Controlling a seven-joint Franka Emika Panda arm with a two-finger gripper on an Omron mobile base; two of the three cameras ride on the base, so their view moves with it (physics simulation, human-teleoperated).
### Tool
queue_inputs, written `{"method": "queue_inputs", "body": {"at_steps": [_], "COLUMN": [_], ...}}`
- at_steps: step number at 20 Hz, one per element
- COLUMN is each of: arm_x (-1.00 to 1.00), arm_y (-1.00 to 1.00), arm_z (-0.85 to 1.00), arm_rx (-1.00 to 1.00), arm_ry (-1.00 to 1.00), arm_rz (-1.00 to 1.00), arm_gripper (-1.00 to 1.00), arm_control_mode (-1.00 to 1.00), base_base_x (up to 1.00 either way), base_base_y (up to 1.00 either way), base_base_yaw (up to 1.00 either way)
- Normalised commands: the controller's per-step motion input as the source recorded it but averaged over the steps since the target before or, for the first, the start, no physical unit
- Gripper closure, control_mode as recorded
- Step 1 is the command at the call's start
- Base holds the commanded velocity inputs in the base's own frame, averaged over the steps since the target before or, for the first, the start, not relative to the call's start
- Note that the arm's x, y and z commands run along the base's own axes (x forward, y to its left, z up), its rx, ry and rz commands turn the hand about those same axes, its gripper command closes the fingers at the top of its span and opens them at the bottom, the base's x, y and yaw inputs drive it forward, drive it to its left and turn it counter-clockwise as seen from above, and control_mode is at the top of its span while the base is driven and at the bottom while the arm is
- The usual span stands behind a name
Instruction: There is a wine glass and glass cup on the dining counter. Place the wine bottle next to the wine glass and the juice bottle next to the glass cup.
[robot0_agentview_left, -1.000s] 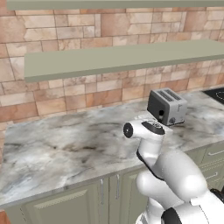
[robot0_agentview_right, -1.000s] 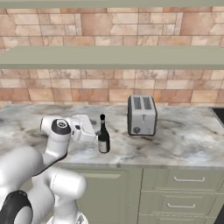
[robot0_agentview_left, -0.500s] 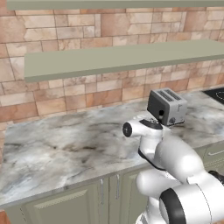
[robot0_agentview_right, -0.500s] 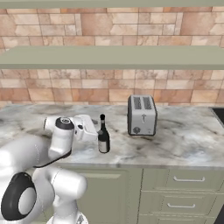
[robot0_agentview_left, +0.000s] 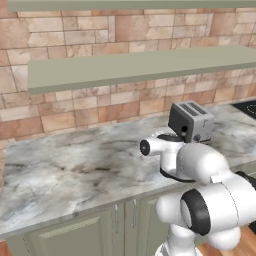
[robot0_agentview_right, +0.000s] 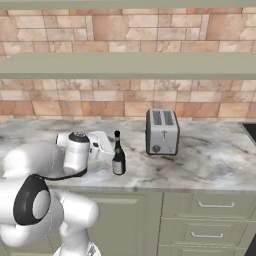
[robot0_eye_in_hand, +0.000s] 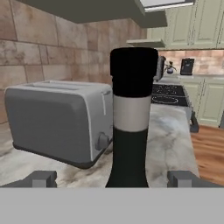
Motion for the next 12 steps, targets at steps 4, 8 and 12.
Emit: {"method": "queue_inputs", "body": {"at_steps": [4, 8, 12], "arm_x": [0.10, 0.00, 0.00], "arm_y": [-0.07, -0.10, -0.11], "arm_z": [-0.14, -0.09, -0.05], "arm_rx": [0.00, 0.00, 0.00], "arm_ry": [0.00, 0.00, 0.00], "arm_rz": [0.00, 0.00, 0.00], "arm_gripper": [-1.00, -1.00, -1.00], "arm_control_mode": [-1.00, -1.00, -1.00], "base_base_x": [0.00, 0.00, 0.00], "base_base_y": [0.00, 0.00, 0.00], "base_base_yaw": [0.00, 0.00, 0.00]}}
